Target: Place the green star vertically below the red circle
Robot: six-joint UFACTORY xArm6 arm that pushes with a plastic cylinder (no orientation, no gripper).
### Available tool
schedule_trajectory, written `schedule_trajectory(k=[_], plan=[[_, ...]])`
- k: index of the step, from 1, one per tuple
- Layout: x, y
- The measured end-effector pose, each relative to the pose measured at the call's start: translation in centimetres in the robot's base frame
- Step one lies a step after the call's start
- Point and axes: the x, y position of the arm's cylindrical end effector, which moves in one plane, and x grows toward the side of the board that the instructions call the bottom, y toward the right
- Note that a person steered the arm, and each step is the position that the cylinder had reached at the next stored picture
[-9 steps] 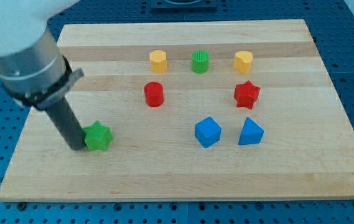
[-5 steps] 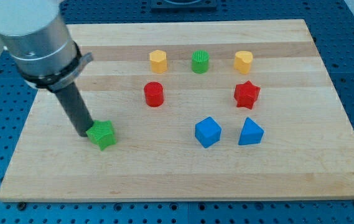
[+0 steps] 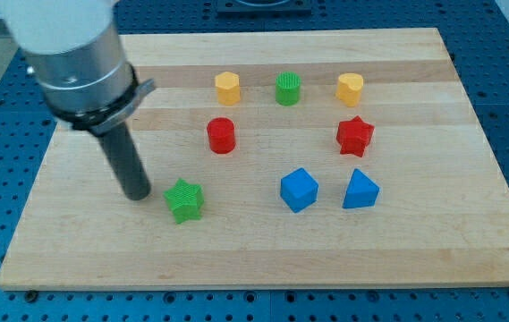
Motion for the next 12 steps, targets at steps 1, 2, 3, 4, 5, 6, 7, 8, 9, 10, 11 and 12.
schedule_trajectory(k=[1, 2, 3, 4, 5, 6, 7, 8, 9, 10, 11, 12], plan=[[1.8, -1.6], [1.8, -1.6], [0.1, -0.5], [-1.1, 1.1], [-1.1, 1.1], [1.3, 1.1], [1.3, 1.9], [0.7, 5.1], [0.7, 5.6], [0.7, 5.7], [0.0, 7.1], [0.0, 7.5]])
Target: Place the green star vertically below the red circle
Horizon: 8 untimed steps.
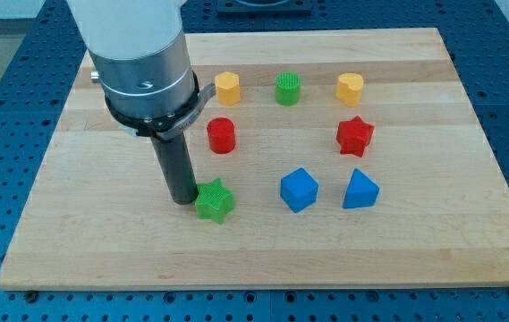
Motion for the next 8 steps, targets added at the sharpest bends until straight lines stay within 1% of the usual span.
schedule_trajectory(k=[1, 2, 3, 4, 5, 6, 7, 8], plan=[[0.0, 1.3], [0.0, 0.7], [1.7, -1.9], [7.2, -3.5], [9.6, 1.3], [8.0, 2.1], [7.9, 2.1], [6.0, 2.1]])
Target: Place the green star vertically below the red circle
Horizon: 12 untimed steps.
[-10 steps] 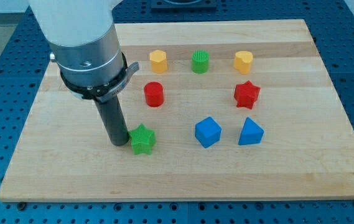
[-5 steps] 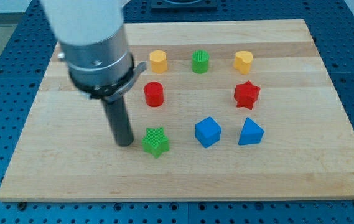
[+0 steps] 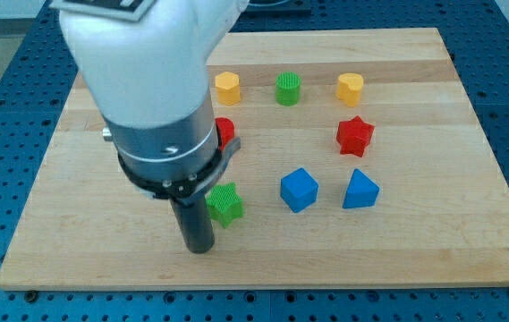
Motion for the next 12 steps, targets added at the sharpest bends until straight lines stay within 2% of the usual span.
schedule_trajectory(k=[1, 2, 3, 4, 6, 9, 12], plan=[[1.5, 1.3], [1.0, 5.8], [0.5, 6.2], [-2.5, 4.9], [-2.5, 3.6], [-4.3, 7.0], [1.5, 6.0]])
